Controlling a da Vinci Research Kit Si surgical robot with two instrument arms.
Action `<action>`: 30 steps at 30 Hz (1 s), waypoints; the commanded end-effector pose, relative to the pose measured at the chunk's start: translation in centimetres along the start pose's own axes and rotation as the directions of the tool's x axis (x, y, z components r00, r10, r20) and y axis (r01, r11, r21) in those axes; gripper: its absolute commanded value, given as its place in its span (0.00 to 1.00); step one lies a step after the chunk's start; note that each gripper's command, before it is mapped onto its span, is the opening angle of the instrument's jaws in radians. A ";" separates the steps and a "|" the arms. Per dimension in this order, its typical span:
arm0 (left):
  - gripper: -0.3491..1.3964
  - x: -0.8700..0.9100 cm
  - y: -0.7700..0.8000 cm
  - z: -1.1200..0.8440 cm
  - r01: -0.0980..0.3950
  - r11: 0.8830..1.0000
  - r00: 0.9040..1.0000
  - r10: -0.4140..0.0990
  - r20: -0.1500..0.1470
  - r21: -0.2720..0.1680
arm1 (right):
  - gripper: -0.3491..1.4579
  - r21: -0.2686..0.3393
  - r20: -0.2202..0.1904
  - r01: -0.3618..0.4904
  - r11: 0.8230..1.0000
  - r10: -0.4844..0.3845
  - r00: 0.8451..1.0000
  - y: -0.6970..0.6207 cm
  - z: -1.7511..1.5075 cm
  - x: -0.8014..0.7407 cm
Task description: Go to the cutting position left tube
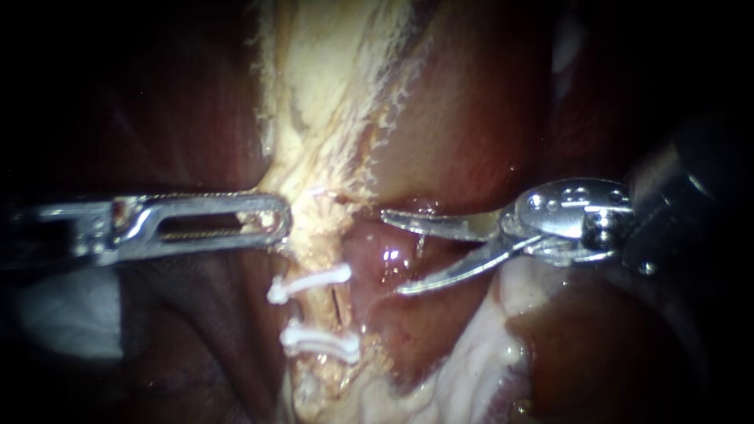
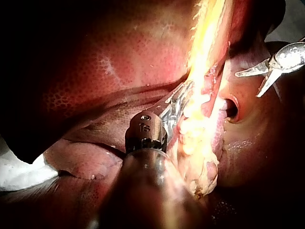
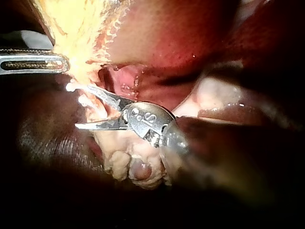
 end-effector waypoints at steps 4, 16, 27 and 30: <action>0.07 -0.01 0.00 -0.04 0.000 1.000 1.000 0.000 -0.001 0.000 | 0.95 0.000 0.000 0.000 1.000 0.000 1.000 0.00 0.00 0.00; 0.07 -0.08 0.02 -0.26 0.004 1.000 1.000 -0.004 0.018 -0.007 | 0.95 0.014 0.008 0.013 1.000 -0.013 1.000 -0.05 0.19 -0.16; 0.07 -0.14 0.03 -0.38 0.008 1.000 0.999 -0.008 0.032 -0.007 | 0.94 0.054 0.076 -0.003 0.999 -0.001 0.997 -0.03 0.62 -0.46; 0.07 -0.16 0.02 -0.41 0.009 1.000 0.999 -0.009 0.034 -0.007 | 0.94 0.063 0.091 -0.011 0.998 0.005 0.996 -0.01 0.74 -0.55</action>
